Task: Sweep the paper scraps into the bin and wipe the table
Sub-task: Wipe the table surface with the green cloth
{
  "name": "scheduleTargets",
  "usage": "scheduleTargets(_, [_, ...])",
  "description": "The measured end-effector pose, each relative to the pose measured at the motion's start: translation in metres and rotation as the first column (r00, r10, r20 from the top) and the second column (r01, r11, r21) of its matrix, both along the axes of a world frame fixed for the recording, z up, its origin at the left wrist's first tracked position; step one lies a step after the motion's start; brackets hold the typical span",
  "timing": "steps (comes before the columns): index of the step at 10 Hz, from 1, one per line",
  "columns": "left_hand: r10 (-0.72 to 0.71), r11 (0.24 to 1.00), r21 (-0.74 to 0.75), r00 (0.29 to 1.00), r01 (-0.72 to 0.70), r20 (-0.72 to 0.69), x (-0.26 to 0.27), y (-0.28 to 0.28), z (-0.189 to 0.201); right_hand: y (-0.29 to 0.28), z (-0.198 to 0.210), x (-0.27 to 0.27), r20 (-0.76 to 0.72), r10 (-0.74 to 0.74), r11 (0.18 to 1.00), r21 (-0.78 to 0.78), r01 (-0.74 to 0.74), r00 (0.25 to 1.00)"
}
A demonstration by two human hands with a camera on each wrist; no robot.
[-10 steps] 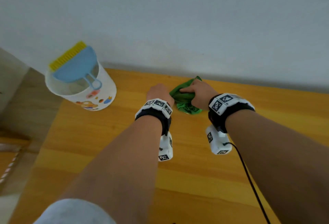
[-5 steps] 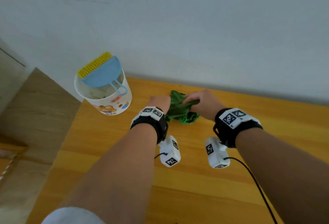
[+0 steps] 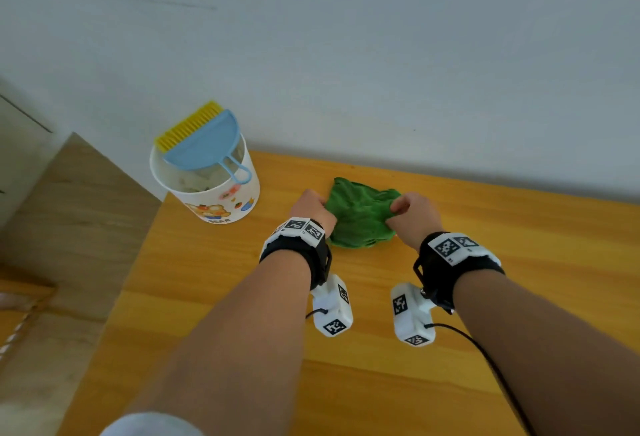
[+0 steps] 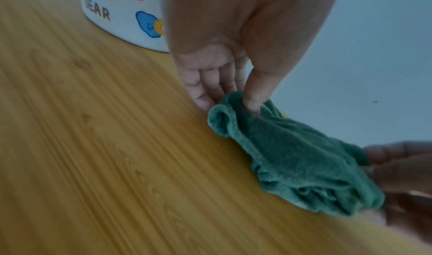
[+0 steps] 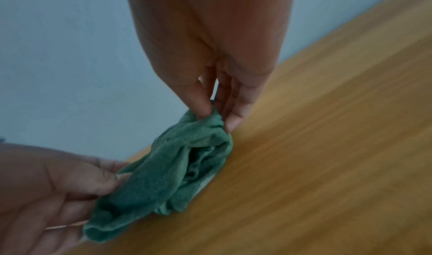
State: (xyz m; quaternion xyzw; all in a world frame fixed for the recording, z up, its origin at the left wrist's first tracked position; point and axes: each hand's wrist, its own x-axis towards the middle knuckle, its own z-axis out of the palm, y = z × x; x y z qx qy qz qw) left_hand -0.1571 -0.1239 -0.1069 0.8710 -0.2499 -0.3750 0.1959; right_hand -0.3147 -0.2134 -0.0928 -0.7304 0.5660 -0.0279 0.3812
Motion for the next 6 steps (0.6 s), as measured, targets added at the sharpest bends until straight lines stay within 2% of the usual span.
scheduleTargets(1, [0.032, 0.993, -0.118, 0.995, -0.021, 0.095, 0.007, 0.005, 0.012, -0.003, 0.011, 0.013, 0.087, -0.02, 0.999, -0.027, 0.022, 0.996])
scheduleTargets(2, [0.096, 0.977, -0.202, 0.988, -0.07, 0.121, 0.017, 0.007, 0.02, -0.004, 0.018, 0.024, 0.085, 0.0, 0.998, -0.066, 0.006, 0.996])
scheduleTargets(3, [0.027, 0.996, -0.083, 0.991, -0.016, 0.133, 0.023, 0.01, 0.022, 0.0, 0.023, 0.027, -0.092, 0.073, 0.996, -0.044, -0.078, 0.993])
scheduleTargets(4, [-0.12, 0.992, 0.049, 0.984, 0.114, 0.132, 0.023, 0.009, 0.018, 0.004, 0.023, 0.02, -0.232, 0.169, 0.984, -0.022, -0.179, 0.958])
scheduleTargets(6, [-0.304, 0.952, 0.124, 0.911, 0.28, 0.28, 0.01, -0.006, 0.024, -0.001, 0.032, 0.0, -0.255, 0.147, 0.988, -0.008, -0.154, 0.956])
